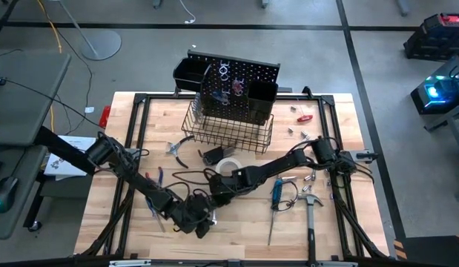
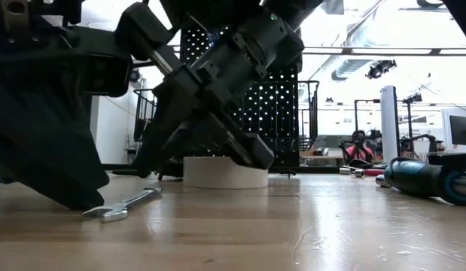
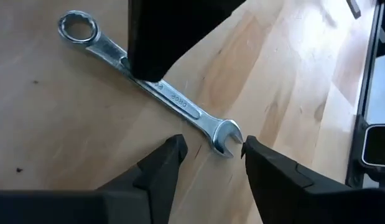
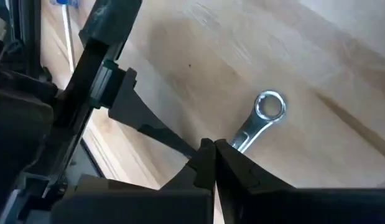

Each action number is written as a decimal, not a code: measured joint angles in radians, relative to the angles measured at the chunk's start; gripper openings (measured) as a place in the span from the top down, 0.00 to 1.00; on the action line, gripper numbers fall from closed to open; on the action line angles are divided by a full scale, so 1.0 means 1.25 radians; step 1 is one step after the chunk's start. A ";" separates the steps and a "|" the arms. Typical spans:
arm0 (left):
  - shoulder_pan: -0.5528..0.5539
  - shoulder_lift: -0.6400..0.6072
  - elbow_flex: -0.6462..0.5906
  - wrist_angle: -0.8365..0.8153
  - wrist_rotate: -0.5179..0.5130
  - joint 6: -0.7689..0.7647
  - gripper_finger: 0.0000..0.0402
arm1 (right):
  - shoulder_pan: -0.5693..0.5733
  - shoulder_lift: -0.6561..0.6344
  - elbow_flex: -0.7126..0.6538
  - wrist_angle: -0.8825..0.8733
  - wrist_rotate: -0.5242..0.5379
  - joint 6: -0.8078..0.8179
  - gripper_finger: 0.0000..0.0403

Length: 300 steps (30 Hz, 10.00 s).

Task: Hang tools onto peg board
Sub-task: Hang the wrench on the peg board

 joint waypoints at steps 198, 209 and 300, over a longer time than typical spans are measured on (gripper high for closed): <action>0.088 0.321 0.459 0.128 0.142 0.670 1.00 | 0.481 -0.010 0.195 -0.419 0.281 0.253 0.52; 0.062 0.321 0.459 0.143 0.106 0.609 1.00 | 0.480 0.041 0.195 -0.368 0.212 0.257 0.52; 0.119 0.112 0.235 0.208 0.072 0.876 1.00 | 0.445 0.013 0.193 -0.598 0.221 -0.160 0.43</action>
